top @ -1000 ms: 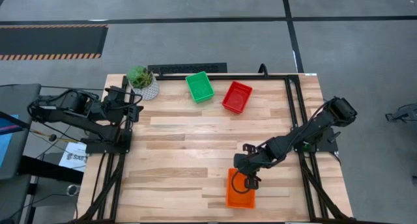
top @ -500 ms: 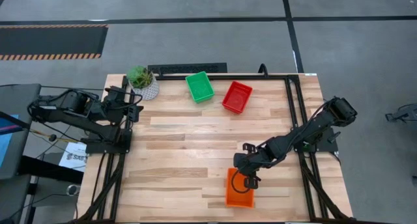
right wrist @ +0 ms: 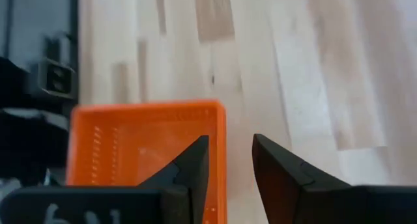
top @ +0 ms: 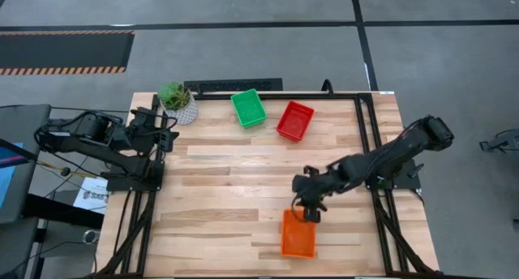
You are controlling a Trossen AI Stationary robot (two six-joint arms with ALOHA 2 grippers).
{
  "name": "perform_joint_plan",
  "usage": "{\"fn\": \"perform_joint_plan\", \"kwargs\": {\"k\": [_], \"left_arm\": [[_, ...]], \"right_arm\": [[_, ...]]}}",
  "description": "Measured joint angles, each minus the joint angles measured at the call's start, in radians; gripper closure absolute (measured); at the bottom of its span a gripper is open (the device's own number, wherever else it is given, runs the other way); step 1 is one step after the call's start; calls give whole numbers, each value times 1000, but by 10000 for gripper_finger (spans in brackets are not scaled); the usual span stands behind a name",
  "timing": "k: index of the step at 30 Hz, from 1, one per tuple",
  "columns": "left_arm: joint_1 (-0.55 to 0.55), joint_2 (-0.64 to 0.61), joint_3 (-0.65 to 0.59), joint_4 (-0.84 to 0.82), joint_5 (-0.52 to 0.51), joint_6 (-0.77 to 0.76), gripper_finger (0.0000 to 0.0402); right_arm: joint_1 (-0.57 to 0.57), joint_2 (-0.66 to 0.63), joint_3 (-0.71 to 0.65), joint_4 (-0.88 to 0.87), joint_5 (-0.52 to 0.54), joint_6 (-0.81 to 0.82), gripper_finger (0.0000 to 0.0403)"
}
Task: Stack baskets by color
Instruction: Return to Home Position
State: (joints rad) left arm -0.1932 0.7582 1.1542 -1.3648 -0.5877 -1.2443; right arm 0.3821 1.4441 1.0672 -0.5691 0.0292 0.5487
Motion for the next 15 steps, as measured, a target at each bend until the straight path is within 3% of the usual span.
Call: {"fn": "perform_joint_plan", "kwargs": {"k": [6,12,15], "left_arm": [[0,-6,18,84,-9,20,209],[0,-6,128,198,-27,158,209],[0,-6,183,207,-94,270,209]], "right_arm": [[-98,-204,36,-66,0,4,270],[-207,-427,125,-83,-8,50,275],[-250,-517,189,-83,-7,0,273]]}}
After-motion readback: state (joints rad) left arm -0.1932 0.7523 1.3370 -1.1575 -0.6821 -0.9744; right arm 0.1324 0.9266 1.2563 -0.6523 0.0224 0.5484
